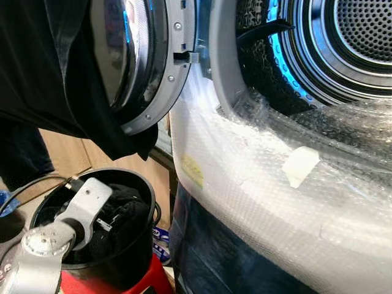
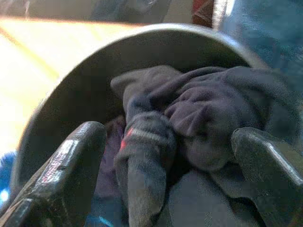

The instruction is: Clothes washing

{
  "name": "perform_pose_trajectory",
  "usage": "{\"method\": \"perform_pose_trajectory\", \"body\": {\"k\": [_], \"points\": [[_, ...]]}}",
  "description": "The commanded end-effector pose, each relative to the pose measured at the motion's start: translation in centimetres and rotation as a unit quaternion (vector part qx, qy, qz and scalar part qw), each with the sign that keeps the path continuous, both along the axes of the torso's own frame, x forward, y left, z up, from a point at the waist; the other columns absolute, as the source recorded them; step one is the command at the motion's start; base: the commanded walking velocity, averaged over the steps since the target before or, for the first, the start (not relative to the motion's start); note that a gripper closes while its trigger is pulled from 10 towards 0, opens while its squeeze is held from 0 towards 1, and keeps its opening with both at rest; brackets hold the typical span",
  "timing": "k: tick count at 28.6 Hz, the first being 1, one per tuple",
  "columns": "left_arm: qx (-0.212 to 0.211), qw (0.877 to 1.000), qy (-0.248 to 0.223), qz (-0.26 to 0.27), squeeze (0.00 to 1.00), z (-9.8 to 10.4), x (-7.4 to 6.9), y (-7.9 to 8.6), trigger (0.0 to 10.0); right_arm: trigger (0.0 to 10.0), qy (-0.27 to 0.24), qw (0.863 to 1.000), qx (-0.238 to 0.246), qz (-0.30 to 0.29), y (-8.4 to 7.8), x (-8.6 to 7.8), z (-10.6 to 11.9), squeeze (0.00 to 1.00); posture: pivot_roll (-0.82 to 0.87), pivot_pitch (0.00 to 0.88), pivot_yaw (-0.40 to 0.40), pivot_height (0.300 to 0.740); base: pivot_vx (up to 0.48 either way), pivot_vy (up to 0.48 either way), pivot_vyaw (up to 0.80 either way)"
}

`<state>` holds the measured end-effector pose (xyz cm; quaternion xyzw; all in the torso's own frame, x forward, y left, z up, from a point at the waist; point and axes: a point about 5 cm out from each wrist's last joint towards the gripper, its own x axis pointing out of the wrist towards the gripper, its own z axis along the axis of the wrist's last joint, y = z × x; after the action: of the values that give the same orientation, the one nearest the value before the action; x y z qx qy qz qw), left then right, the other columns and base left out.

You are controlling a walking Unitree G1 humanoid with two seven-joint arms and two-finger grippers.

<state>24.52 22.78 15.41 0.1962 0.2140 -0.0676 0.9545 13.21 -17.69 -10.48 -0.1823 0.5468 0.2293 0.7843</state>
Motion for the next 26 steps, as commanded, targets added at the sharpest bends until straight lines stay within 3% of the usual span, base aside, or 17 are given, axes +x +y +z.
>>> {"method": "perform_pose_trajectory", "body": {"k": [1, 4, 13, 17, 19, 22, 25, 26], "points": [[-0.010, 0.999, -0.001, 0.043, 0.00, 0.1, 0.0, 1.4, 10.0, 10.0, 0.024, 1.000, -0.012, -0.005, -0.6, -1.5, -0.4, 0.00, 0.31, 0.000, -0.051, 0.740, 0.000, 0.000, 0.00], [-0.025, 0.997, -0.003, 0.071, 0.00, 0.3, 0.1, 2.4, 10.0, 10.0, 0.020, 0.999, -0.015, -0.028, -0.8, -1.7, -0.5, 0.00, 0.31, 0.000, -0.050, 0.740, 0.000, 0.000, 0.00], [-0.056, 0.994, 0.000, 0.092, 0.00, 0.0, -0.1, 3.4, 10.0, 10.0, 0.025, 0.999, -0.013, -0.024, -1.2, -2.2, -0.6, 0.00, 0.32, 0.000, -0.055, 0.740, 0.000, 0.000, 0.00], [-0.117, 0.990, -0.001, 0.078, 0.00, -0.2, 0.1, 3.1, 10.0, 10.0, 0.020, 0.999, -0.016, -0.025, -1.2, -1.8, -0.5, 0.00, 0.32, 0.000, -0.063, 0.740, 0.000, 0.000, 0.00], [-0.124, 0.990, -0.001, 0.074, 0.00, -0.2, 0.2, 3.0, 10.0, 10.0, 0.019, 0.999, -0.017, -0.026, -1.2, -1.8, -0.5, 0.00, 0.32, 0.000, -0.063, 0.740, 0.000, 0.000, 0.00], [-0.097, 0.995, 0.011, -0.007, 0.00, 0.1, 0.1, 1.8, 10.0, 10.0, 0.017, 0.999, -0.017, -0.024, -1.1, -1.8, -0.5, 0.00, 0.32, 0.000, -0.065, 0.740, 0.000, 0.000, 0.00], [-0.093, 0.995, 0.017, -0.044, 0.00, 0.2, -0.1, 1.2, 10.0, 10.0, 0.017, 0.999, -0.017, -0.026, -1.1, -1.8, -0.5, 0.00, 0.31, 0.000, -0.066, 0.740, 0.000, 0.000, 0.00], [-0.088, 0.991, 0.031, -0.094, 0.00, 0.2, -0.5, 0.5, 10.0, 10.0, 0.016, 0.999, -0.017, -0.025, -0.9, -1.7, -0.5, 0.00, 0.31, 0.000, -0.067, 0.740, 0.000, 0.000, 0.00]]}}
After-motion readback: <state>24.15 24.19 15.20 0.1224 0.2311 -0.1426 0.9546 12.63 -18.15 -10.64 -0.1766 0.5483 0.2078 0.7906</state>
